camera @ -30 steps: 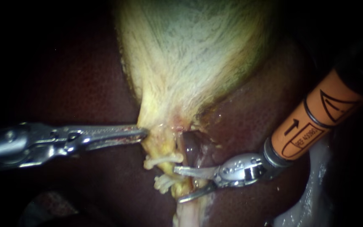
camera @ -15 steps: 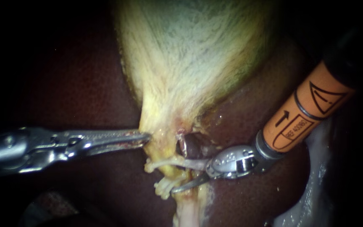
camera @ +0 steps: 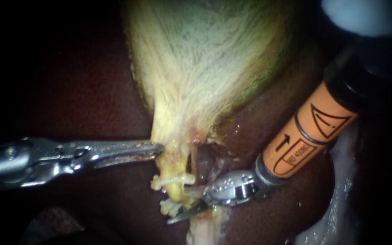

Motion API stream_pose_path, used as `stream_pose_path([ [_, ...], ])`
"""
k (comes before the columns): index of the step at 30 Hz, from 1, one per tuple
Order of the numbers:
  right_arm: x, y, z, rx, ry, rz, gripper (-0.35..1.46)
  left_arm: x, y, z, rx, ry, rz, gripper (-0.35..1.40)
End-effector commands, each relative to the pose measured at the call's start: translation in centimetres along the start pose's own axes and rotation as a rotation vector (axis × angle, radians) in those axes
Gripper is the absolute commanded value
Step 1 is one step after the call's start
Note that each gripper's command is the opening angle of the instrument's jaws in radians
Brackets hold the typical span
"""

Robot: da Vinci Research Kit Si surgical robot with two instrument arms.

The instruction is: Go to the cutting position left tube

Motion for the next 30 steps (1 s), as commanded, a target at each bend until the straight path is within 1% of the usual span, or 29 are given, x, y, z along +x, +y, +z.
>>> stream_pose_path([
  [1, 0.00, 0.01, 0.01, -0.006, -0.001, 0.018, 1.36, 0.00, 0.00, 0.00, 0.000, 0.000, 0.000, -0.35],
  [5, 0.00, 0.06, 0.06, -0.013, 0.000, 0.055, 1.35, 0.00, 0.00, 0.01, 0.002, 0.000, 0.000, -0.35],
  [11, -0.03, 0.05, 0.16, -0.014, 0.000, 0.103, 1.35, 0.00, -0.01, 0.03, 0.001, 0.000, 0.000, -0.35],
  [16, -0.04, 0.05, 0.23, -0.010, -0.001, 0.107, 1.35, 0.00, -0.01, 0.03, 0.001, 0.000, 0.000, -0.35],
  [30, -0.05, 0.05, 0.22, -0.010, -0.001, 0.107, 1.35, 0.00, -0.01, 0.04, 0.001, 0.000, 0.000, -0.35],
])
